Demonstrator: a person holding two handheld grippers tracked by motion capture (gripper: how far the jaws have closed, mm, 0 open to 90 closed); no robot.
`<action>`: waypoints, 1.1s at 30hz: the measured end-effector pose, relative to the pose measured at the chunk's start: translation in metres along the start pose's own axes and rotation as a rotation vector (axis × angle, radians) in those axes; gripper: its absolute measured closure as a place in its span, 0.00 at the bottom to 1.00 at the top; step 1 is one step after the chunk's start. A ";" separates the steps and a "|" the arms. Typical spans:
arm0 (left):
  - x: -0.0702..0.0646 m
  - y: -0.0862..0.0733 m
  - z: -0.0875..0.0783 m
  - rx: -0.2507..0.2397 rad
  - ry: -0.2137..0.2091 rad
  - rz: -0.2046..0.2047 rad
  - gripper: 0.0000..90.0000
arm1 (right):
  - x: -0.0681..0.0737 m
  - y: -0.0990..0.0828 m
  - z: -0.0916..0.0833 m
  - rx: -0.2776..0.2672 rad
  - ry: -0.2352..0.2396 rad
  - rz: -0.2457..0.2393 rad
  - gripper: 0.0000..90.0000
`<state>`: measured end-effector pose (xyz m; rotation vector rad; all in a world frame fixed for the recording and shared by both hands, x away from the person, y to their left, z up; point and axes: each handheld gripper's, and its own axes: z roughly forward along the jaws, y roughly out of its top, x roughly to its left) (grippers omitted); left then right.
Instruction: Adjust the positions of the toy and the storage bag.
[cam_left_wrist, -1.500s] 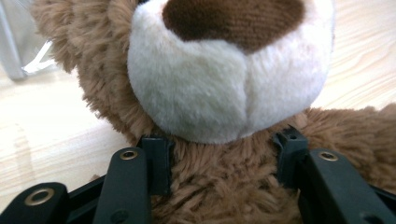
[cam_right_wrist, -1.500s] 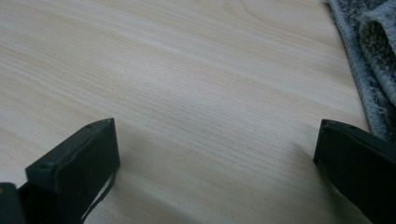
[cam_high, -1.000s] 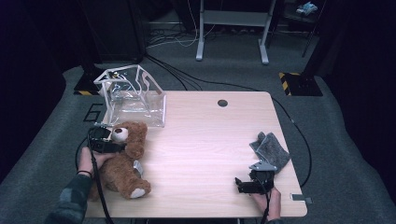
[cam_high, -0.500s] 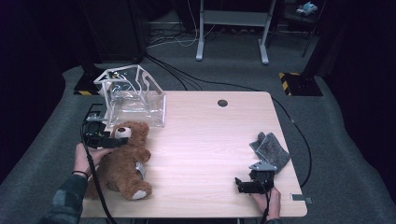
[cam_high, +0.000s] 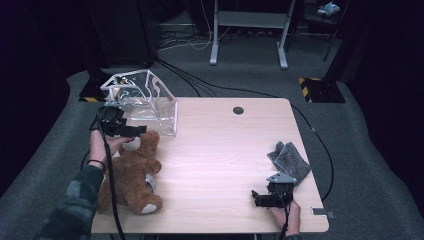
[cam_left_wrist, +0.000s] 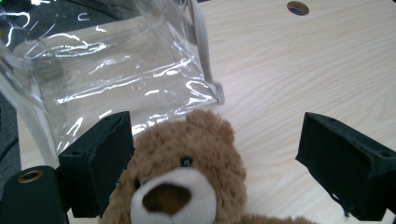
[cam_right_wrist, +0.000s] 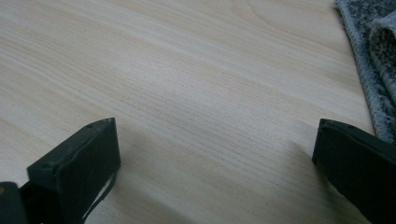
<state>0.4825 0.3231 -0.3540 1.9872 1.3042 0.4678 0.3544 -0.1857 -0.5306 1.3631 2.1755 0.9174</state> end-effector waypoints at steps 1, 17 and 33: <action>-0.002 0.006 0.004 -0.016 0.005 -0.005 0.12 | 0.000 0.000 0.000 -0.001 0.000 0.000 0.00; -0.001 0.057 0.051 0.003 0.105 -0.030 0.30 | 0.000 0.000 0.000 -0.001 -0.001 0.002 0.00; 0.008 0.061 0.085 0.039 0.129 -0.146 0.73 | 0.000 0.000 0.000 -0.002 0.000 -0.002 0.00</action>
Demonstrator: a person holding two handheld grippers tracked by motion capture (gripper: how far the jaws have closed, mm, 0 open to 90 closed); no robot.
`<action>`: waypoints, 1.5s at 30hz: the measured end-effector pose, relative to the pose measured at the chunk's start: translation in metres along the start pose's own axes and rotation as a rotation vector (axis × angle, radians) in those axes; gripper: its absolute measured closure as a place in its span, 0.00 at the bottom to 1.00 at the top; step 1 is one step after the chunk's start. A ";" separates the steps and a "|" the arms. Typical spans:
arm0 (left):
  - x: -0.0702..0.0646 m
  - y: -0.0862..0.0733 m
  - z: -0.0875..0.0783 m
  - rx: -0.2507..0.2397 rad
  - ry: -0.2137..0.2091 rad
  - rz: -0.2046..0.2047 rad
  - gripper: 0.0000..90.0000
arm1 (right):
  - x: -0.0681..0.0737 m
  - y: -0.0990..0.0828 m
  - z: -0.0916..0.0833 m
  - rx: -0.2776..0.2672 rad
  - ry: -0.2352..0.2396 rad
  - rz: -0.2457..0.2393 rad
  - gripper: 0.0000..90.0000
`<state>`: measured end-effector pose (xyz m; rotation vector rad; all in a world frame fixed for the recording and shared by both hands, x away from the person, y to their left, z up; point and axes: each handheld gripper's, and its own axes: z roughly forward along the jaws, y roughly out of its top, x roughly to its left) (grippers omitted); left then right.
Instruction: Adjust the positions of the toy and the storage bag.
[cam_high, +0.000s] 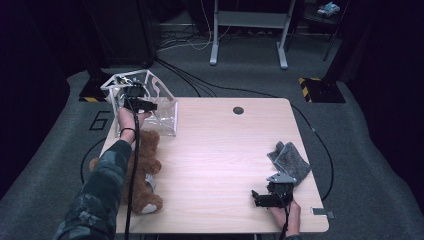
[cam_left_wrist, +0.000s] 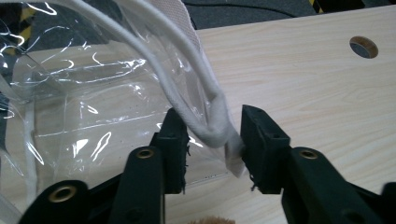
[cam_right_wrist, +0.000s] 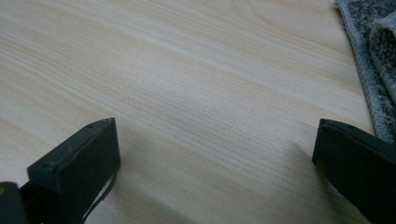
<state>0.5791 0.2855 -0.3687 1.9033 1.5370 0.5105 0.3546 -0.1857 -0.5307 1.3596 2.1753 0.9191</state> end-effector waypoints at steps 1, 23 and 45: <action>0.000 0.000 0.000 -0.002 -0.001 0.005 0.75 | 0.000 0.000 0.000 0.000 0.001 0.002 0.00; -0.007 0.004 0.009 -0.030 -0.121 0.087 0.86 | 0.000 0.000 0.000 -0.001 0.000 0.002 0.00; -0.048 0.006 0.016 -0.016 -0.197 0.199 0.86 | 0.001 0.000 0.000 -0.003 -0.005 0.005 0.01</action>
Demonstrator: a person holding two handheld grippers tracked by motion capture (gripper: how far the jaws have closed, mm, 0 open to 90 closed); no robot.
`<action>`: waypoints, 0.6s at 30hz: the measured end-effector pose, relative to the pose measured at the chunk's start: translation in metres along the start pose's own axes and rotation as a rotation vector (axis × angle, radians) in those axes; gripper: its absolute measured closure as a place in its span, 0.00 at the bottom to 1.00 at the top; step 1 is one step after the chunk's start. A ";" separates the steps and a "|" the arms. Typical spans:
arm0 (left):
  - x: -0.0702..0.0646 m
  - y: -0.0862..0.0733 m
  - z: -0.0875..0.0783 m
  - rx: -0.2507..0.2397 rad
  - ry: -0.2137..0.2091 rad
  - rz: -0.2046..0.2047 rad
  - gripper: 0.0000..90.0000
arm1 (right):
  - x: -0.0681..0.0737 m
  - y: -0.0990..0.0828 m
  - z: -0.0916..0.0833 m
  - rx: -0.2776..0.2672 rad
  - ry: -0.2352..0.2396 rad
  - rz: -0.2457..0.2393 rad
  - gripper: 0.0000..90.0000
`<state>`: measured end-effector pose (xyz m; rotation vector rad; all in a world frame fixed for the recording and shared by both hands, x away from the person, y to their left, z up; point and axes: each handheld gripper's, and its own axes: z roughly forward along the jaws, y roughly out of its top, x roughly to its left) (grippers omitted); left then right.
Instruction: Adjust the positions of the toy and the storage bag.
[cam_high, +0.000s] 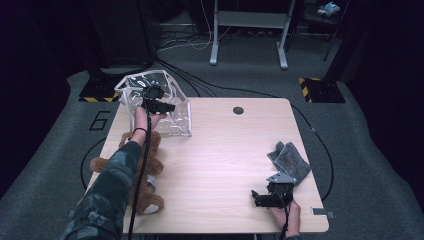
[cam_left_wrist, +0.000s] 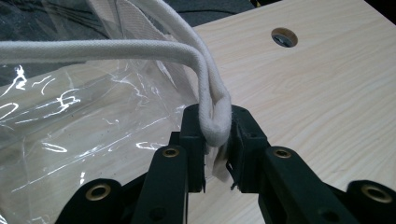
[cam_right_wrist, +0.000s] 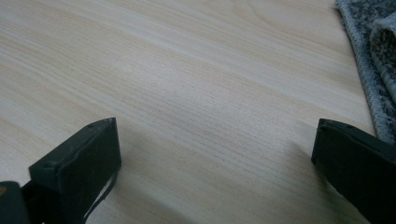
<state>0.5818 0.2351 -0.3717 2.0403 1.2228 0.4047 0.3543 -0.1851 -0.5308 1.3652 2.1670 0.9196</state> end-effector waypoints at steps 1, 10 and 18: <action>-0.001 0.000 0.000 0.001 -0.006 0.002 0.86 | 0.000 0.000 0.000 -0.001 0.001 -0.001 0.01; -0.021 0.006 0.005 0.014 -0.045 0.027 0.86 | 0.000 0.000 0.000 -0.001 0.001 -0.002 0.01; -0.041 0.010 0.008 0.015 -0.077 0.045 0.86 | 0.000 0.000 0.000 0.001 0.000 0.001 0.01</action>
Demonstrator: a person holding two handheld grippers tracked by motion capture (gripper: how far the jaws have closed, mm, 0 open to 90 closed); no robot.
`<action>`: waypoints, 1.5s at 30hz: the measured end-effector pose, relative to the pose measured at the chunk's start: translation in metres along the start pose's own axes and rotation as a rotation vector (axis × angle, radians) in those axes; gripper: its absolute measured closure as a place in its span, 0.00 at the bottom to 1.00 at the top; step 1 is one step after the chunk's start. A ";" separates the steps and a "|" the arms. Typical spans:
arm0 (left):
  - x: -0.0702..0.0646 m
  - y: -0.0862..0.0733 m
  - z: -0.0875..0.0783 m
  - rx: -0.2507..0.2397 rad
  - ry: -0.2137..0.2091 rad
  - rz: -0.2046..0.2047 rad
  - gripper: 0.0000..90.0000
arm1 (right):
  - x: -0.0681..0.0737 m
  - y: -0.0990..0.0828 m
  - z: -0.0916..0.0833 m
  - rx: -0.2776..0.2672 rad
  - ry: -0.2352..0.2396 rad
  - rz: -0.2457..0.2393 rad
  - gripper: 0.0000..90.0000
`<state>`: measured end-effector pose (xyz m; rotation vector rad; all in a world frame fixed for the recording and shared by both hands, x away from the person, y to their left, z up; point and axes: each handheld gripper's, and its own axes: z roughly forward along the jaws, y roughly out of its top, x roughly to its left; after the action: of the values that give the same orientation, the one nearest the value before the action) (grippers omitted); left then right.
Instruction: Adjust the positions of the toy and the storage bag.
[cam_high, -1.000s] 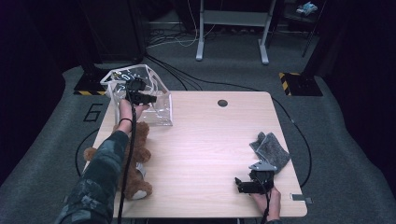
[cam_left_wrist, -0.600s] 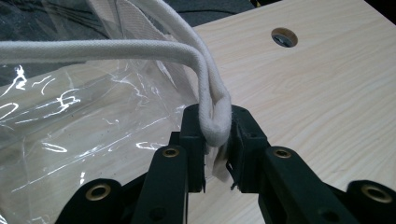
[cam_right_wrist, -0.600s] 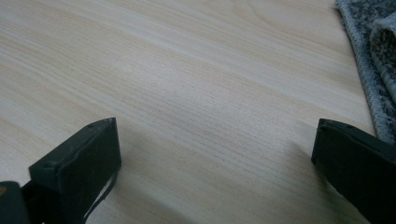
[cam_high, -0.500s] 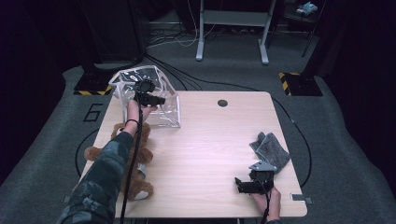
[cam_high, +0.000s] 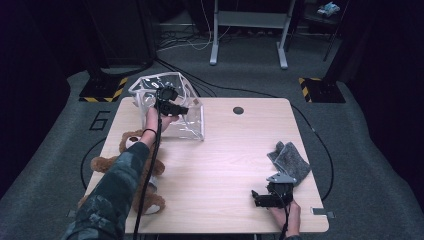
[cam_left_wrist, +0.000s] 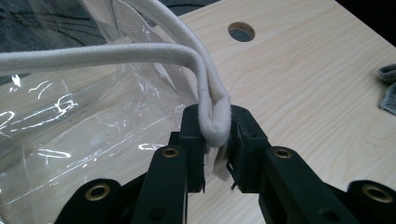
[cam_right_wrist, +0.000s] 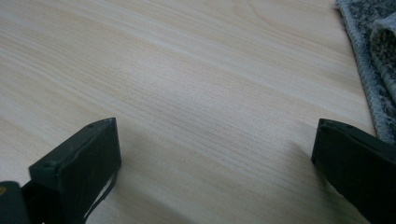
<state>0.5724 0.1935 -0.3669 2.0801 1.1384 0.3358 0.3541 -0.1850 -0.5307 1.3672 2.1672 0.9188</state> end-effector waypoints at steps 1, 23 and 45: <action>-0.002 0.001 0.000 0.002 -0.003 0.004 0.86 | 0.000 0.000 0.000 0.000 -0.001 0.003 0.01; -0.054 -0.004 0.007 -0.004 -0.019 0.007 0.85 | 0.000 0.000 0.000 0.001 0.007 -0.004 0.01; -0.099 -0.009 0.009 0.015 -0.015 0.017 0.84 | 0.000 0.000 0.000 0.002 0.008 -0.004 0.01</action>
<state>0.5146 0.1123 -0.3688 2.1032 1.1180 0.3195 0.3539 -0.1854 -0.5306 1.3615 2.1767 0.9222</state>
